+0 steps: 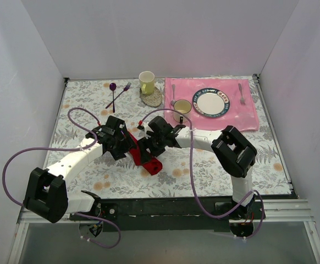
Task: Fold the napkin, place the utensils inside, and roll it up
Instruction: Roll the napkin with the utensil
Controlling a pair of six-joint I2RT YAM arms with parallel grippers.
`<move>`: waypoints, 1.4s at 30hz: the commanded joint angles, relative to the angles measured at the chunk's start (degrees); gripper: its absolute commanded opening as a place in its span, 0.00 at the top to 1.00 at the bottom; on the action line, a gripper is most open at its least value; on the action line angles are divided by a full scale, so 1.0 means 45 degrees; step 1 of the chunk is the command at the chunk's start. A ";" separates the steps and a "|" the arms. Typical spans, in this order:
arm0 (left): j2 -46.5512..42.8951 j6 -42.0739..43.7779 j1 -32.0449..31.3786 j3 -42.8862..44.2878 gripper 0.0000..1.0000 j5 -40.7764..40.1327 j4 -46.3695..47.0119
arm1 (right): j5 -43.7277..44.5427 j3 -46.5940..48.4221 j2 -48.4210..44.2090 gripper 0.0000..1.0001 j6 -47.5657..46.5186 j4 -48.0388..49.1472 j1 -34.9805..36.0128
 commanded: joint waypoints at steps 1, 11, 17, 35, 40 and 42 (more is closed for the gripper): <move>-0.0293 0.0075 0.0154 0.0444 0.39 0.0109 -0.0048 | 0.0261 0.0107 -0.0837 0.21 -0.0358 -0.0259 -0.0156; -0.0469 0.0251 0.0486 0.0387 0.39 0.0109 -0.0049 | -0.0167 0.0342 -0.1327 0.29 -0.0046 -0.0377 -0.0215; -0.0488 0.0270 0.0545 0.0269 0.39 0.0558 -0.0048 | -0.0928 -0.0010 -0.0858 0.42 0.0500 0.0364 -0.0117; 0.1054 0.0739 0.0798 0.0445 0.42 0.2257 0.1045 | -0.0853 0.0282 -0.0506 0.47 0.0384 0.0406 0.0195; 0.1250 0.0700 0.0798 0.0269 0.42 0.2530 0.1474 | -0.0384 0.0595 -0.0857 0.41 0.0111 -0.0064 0.0195; 0.1386 0.0681 0.0798 0.0055 0.42 0.2648 0.1592 | -0.0286 0.0809 -0.0858 0.40 0.0033 -0.0161 0.0195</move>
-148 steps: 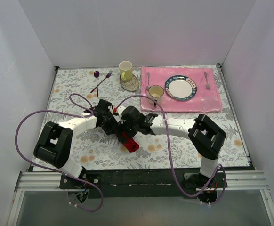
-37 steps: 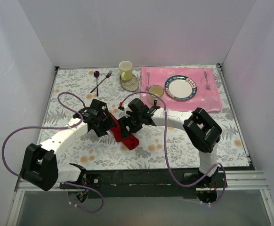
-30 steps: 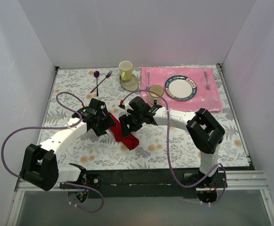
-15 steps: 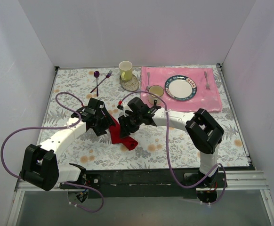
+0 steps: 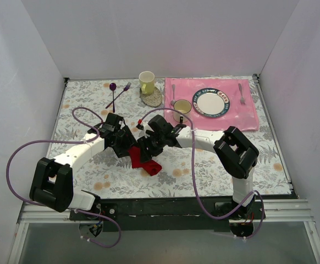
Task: Fold the napkin, place the utensils inside, and roll it up
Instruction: Roll the napkin with the utensil
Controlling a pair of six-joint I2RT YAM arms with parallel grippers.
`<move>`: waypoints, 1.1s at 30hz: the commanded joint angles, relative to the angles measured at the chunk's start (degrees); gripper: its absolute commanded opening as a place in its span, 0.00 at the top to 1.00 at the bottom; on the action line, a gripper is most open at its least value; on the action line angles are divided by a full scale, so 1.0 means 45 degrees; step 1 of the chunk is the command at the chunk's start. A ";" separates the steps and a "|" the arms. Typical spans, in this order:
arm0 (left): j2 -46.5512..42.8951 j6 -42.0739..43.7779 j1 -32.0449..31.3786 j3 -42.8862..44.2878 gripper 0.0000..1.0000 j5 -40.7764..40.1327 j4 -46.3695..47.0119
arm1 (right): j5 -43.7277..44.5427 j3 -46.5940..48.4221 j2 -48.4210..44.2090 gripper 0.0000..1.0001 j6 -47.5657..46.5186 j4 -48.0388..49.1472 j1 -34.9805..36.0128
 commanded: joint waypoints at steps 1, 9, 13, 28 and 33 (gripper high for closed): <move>0.0100 0.0049 0.0055 -0.0198 0.42 0.0642 0.0708 | 0.0355 0.0873 -0.0508 0.40 -0.0341 -0.0399 0.0060; 0.0353 -0.0127 0.0055 -0.0883 0.41 0.1013 0.1042 | 0.1039 0.1245 -0.0703 0.34 -0.0362 -0.0655 -0.0018; 0.0276 -0.0400 0.0055 -0.1351 0.40 0.1091 0.1487 | 0.1234 0.1304 -0.0684 0.29 -0.0322 -0.0577 -0.0077; 0.0647 -0.1201 -0.0003 -0.2543 0.39 0.1092 0.3190 | 0.0903 0.0463 -0.0098 0.31 0.0518 0.0225 -0.0468; 0.0296 -0.1260 -0.0003 -0.2582 0.39 0.0567 0.2879 | 0.1311 0.0736 0.0078 0.34 0.0089 -0.0321 -0.0293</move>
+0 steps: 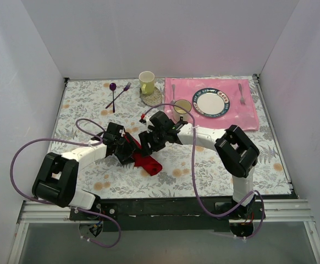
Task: Fold the napkin, place the utensils inside, and roll it up
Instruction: Roll the napkin with the utensil
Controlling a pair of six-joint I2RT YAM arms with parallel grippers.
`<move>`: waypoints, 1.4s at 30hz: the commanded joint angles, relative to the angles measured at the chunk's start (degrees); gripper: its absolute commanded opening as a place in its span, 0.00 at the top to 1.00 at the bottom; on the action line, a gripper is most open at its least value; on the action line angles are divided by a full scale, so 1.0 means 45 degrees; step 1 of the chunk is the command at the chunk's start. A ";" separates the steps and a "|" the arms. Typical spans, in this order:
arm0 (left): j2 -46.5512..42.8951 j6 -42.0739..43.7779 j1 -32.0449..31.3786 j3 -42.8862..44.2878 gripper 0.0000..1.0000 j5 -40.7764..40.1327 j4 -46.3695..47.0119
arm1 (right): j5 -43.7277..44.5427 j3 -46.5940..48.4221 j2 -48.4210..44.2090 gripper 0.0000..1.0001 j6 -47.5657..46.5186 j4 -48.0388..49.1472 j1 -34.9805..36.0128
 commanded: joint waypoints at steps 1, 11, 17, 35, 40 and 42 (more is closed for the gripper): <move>-0.0501 -0.0007 -0.0042 -0.0304 0.39 -0.0708 -0.0497 | 0.0355 0.0305 0.0010 0.34 -0.0396 -0.0050 0.0213; -0.2981 0.0442 -0.0003 0.0338 0.30 -0.2269 -0.2841 | 0.2519 0.2021 0.0359 0.25 -0.1783 -0.1904 0.1129; -0.3900 0.0306 0.0231 0.1101 0.24 -0.4025 -0.4131 | 0.3695 0.3156 0.0985 0.20 -0.2098 -0.2765 0.1736; -0.3490 0.0345 0.2146 0.1844 0.22 -0.5806 -0.5577 | 0.6250 0.3802 0.2294 0.27 -0.2332 -0.3313 0.2946; -0.3529 0.0423 0.2204 0.1864 0.22 -0.5748 -0.5460 | 0.8108 0.3315 0.2529 0.31 -0.2547 -0.3157 0.3513; -0.3529 0.0501 0.2204 0.1806 0.22 -0.5592 -0.5382 | 0.8871 0.3119 0.2549 0.32 -0.2664 -0.2962 0.3611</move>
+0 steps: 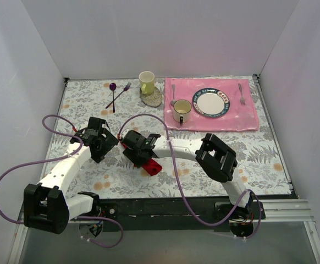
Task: Fold the napkin, place the utensils inside, and roll it up
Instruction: Roll the napkin with the utensil
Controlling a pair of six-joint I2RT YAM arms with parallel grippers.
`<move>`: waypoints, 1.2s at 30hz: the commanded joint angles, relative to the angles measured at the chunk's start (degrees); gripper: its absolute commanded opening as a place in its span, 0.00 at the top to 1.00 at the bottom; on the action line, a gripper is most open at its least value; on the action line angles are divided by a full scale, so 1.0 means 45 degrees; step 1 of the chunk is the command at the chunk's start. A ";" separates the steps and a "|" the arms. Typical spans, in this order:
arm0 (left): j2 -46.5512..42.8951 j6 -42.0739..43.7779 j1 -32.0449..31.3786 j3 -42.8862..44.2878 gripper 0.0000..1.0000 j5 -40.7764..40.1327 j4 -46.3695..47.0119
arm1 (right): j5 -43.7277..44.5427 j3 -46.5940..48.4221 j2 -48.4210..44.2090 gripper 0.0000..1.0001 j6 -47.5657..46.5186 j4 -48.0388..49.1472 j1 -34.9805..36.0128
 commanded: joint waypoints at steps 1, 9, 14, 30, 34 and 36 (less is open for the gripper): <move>-0.0115 0.0224 0.0120 0.0232 0.22 -0.0045 0.0082 | 0.2116 -0.0398 0.0169 0.33 -0.0396 0.0332 0.0372; 0.0450 0.0752 0.0160 -0.0023 0.21 0.2294 0.1291 | 0.1591 -0.1434 -0.0202 0.54 -0.0338 0.1581 0.0295; 0.0841 0.0517 0.0277 -0.0160 0.21 0.3918 0.2444 | -0.0048 -0.2352 -0.0710 0.62 0.0091 0.2441 -0.0427; 0.2423 -0.0478 0.0199 -0.1077 0.21 0.7709 0.5726 | -0.4543 -0.3427 -0.1237 0.69 -0.0181 0.3496 -0.2401; 0.2638 -0.0616 0.0140 -0.1019 0.21 0.7885 0.6001 | -0.5439 -0.3389 -0.1063 0.69 -0.0279 0.3575 -0.2868; 0.2717 -0.0557 0.0101 -0.0980 0.21 0.7924 0.6000 | -0.5810 -0.3291 -0.1004 0.69 -0.0474 0.3516 -0.3026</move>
